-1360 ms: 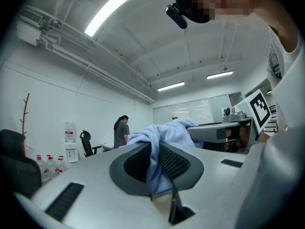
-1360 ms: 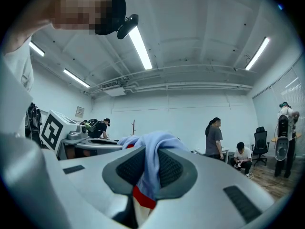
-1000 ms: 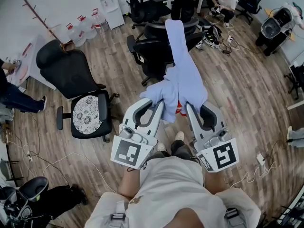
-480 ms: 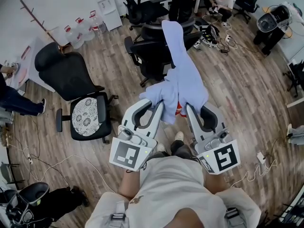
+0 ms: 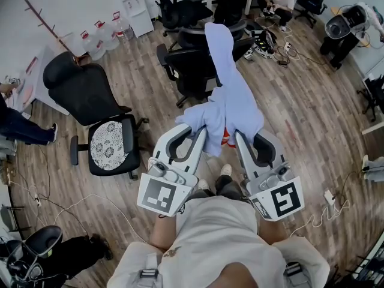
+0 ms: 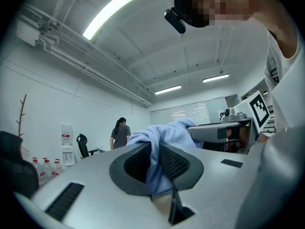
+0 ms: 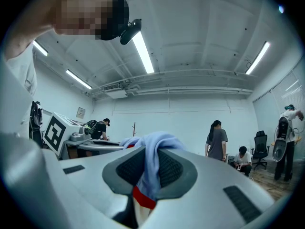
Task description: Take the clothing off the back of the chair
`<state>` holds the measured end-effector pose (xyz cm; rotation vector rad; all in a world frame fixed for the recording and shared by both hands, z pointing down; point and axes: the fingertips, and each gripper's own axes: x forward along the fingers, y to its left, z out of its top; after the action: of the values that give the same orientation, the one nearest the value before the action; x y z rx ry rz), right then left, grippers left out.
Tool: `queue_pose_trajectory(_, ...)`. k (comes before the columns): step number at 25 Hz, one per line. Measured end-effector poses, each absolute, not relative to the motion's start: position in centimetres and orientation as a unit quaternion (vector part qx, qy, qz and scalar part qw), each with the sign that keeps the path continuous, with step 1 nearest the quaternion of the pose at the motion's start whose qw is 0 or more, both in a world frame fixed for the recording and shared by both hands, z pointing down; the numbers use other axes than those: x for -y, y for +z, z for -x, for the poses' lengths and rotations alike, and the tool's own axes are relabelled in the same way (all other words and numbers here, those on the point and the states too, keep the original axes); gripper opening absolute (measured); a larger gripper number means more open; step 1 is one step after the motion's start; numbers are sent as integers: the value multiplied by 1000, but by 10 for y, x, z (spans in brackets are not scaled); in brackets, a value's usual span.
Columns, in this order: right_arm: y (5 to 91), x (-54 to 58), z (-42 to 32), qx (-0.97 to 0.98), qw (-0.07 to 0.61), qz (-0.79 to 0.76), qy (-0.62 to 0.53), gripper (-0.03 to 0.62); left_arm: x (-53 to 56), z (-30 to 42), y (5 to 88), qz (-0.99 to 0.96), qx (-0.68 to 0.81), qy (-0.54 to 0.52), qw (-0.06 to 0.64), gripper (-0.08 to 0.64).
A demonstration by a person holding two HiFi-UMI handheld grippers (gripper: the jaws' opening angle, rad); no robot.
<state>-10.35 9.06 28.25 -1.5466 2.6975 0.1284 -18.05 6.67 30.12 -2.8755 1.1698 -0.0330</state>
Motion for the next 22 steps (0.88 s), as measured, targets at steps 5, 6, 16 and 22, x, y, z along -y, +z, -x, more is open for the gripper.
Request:
queue_pose_trajectory(5,280,-92,102,-867,16,497,45,64,-68,179,299,927,-375,-9,24,64)
queue_pose_trajectory(6,280,-92,103,-866,16,497,46,64,-68,179,299,927,-375,-9,24,64)
queue_pose_trajectory(16,284,-88,107,-864,15,500,47,64,-65,184,302,928,-373,-9,23,63)
queue_pose_trajectory(22,291,-80,108,-865,12,500,36,64,-57,185,308,927,-373,-8,16,63)
